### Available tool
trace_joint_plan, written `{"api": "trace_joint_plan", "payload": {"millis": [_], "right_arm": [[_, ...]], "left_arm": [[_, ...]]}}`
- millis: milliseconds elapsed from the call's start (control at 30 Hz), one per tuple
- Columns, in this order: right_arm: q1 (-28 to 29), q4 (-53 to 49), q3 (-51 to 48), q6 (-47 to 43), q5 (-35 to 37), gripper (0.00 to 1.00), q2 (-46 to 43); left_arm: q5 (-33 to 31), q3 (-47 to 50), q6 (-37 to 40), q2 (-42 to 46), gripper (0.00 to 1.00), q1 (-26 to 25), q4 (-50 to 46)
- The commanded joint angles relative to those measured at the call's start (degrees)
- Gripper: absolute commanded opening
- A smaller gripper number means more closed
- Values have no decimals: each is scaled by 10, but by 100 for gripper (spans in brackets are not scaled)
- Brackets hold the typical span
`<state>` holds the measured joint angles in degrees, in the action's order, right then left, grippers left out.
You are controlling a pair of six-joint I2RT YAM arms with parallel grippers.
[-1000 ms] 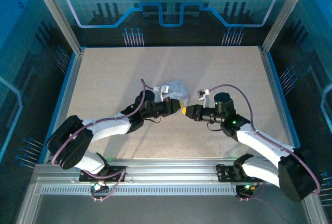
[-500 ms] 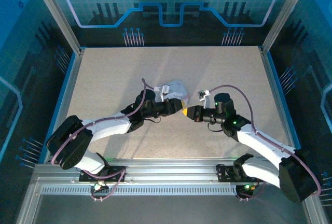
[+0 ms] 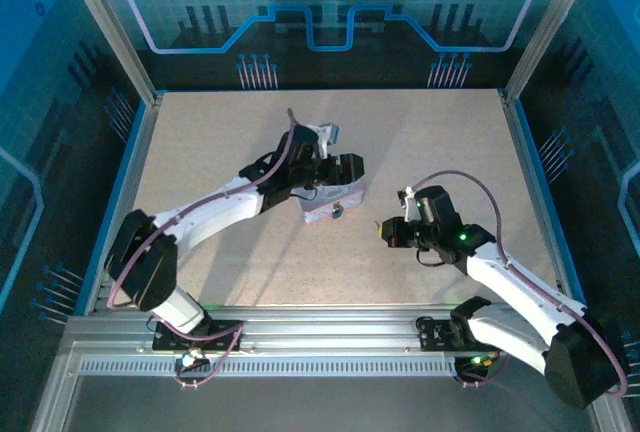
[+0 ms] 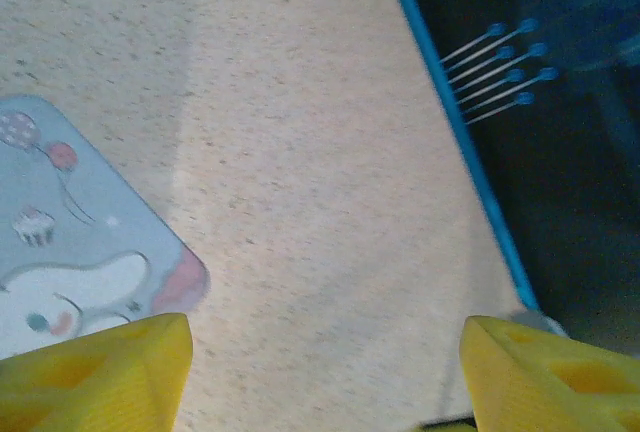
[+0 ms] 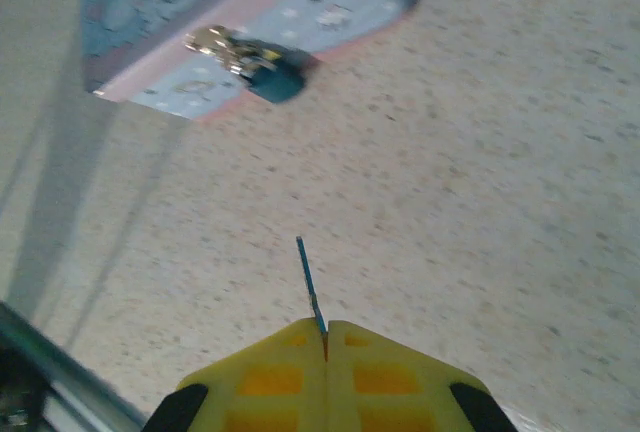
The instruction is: Unlock a padlock with a key
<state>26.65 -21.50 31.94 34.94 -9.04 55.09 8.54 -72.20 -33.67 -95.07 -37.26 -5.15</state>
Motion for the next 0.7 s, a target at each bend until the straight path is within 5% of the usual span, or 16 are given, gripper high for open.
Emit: {"api": "trace_joint_plan", "payload": {"millis": [0,300,667], "right_arm": [[-8,-82,15,-18,57,0,-9],[-14,-132,16,-35,103,0,-11],[-17,-132,12,-41,108,0,-1]], "left_arm": [[-60,-70,58,-61,73,-2,-133],[-100,-232,88,-188,74,-27,-252],[-101,-318,111,-262,74,-49,-312]]}}
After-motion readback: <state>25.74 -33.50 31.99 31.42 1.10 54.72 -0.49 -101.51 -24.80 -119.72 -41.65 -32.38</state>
